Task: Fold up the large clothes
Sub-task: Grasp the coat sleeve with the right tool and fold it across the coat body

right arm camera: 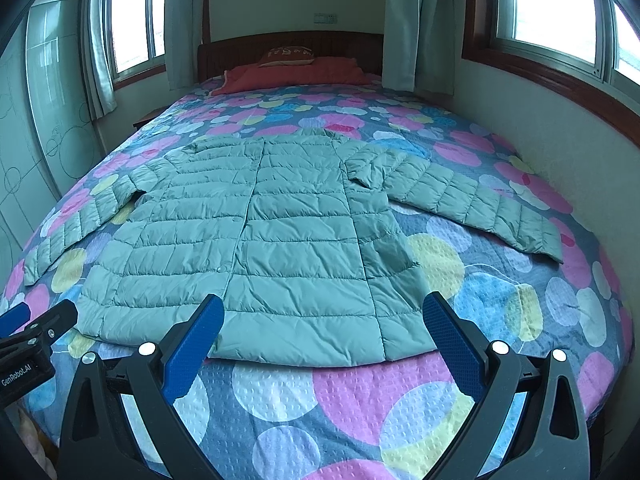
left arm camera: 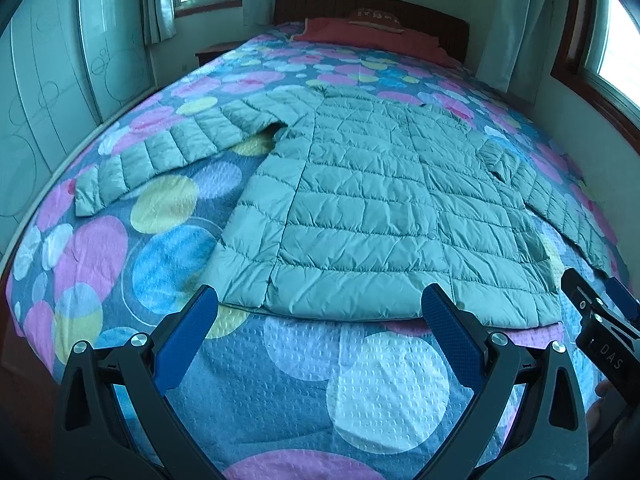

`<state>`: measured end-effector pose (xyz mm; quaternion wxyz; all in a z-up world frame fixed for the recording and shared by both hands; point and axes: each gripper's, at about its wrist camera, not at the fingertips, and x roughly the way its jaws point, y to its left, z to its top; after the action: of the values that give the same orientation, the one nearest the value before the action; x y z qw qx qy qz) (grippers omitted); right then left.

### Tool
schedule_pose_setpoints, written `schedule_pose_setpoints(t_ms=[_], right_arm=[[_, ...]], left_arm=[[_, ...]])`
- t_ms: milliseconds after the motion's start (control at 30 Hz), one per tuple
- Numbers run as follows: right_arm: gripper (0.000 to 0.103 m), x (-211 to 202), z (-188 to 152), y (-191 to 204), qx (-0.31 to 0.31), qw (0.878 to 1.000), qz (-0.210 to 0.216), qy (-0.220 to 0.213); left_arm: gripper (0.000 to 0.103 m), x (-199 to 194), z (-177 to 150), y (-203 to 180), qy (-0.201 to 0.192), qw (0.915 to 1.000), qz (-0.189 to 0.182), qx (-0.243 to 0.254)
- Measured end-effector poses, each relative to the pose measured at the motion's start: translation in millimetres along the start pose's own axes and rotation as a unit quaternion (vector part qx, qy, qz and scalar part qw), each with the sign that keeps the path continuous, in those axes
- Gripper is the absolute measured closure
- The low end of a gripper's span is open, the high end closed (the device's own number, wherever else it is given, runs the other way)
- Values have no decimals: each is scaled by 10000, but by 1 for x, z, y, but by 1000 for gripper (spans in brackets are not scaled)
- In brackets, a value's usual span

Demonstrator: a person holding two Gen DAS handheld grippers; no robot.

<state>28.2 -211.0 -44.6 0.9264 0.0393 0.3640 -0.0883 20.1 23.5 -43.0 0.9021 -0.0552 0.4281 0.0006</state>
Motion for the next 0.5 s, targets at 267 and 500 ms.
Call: schedule_pose_setpoints(t_ms=[267, 500], right_arm=[[5, 41, 5, -45, 670, 9974, 68, 272], [52, 81, 12, -85, 1211, 9911, 82, 549]], left_arm=[[19, 40, 14, 51, 509, 9956, -46, -789], [59, 78, 28, 98, 639, 9892, 426, -1246]])
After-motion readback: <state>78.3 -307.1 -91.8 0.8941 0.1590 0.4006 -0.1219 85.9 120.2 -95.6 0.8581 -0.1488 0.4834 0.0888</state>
